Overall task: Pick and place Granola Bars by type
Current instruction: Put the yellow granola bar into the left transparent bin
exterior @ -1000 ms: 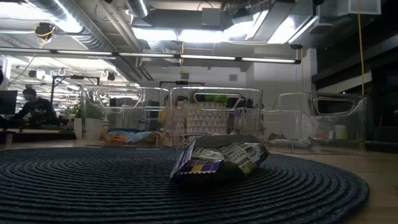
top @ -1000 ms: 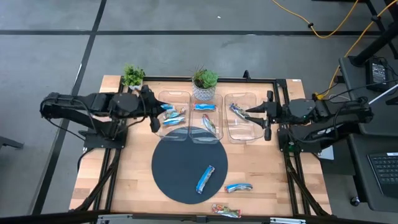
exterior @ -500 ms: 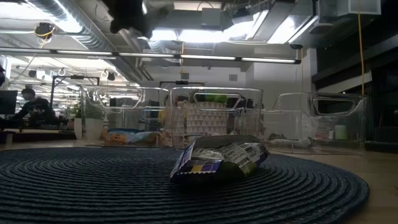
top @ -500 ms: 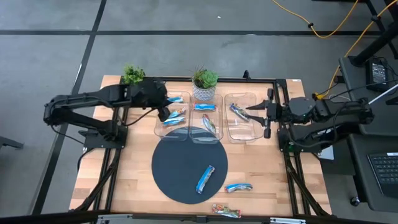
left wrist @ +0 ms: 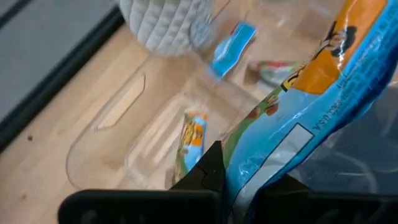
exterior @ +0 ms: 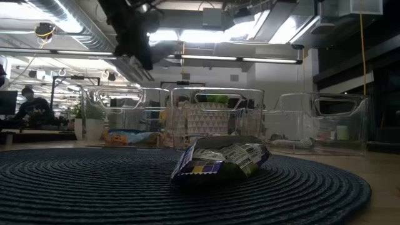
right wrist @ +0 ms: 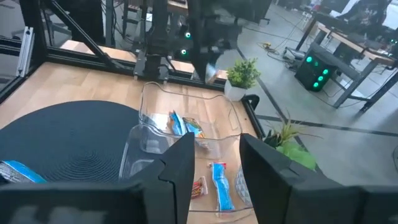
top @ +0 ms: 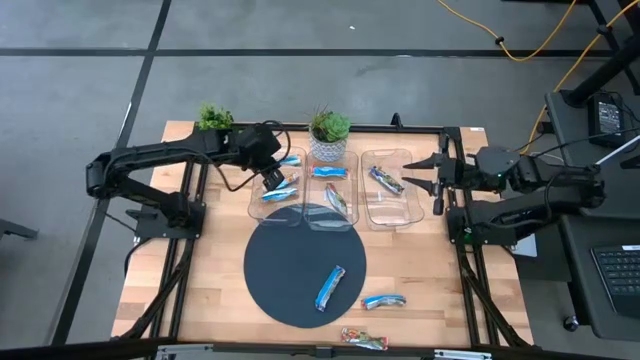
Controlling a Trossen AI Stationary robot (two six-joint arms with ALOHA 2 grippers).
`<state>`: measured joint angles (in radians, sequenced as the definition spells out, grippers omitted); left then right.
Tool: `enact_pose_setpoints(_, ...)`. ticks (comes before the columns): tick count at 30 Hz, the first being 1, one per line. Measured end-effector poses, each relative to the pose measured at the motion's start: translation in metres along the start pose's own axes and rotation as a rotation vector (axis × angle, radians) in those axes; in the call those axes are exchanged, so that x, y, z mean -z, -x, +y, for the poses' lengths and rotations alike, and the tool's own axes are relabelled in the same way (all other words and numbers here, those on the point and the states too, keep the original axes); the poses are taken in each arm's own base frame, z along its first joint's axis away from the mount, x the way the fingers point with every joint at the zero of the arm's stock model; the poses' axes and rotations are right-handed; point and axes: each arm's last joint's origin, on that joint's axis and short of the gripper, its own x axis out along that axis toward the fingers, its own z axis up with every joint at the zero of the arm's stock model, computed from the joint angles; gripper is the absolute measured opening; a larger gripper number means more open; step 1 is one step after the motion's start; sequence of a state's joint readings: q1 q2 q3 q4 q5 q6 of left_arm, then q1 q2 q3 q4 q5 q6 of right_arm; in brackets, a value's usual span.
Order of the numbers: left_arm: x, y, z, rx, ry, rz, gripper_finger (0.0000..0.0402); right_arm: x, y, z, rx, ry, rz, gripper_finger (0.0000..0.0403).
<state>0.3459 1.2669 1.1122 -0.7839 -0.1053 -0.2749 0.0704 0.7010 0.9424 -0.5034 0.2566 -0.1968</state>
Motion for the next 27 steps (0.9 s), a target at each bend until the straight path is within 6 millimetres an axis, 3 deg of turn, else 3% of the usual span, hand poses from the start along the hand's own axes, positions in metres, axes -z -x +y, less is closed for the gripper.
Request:
enact_pose_setpoints(17, 0.0, -0.049, 0.023, -0.108, 0.038, 0.192, 0.0011, 0.001, 0.005, -0.004, -0.014, -0.003, -0.014, 0.0131)
enact_pose_setpoints(27, 0.005, -0.094, 0.033, -0.15, 0.024, 0.33, 0.0013, 0.004, 0.005, -0.003, -0.021, -0.008, 0.022, 0.0131)
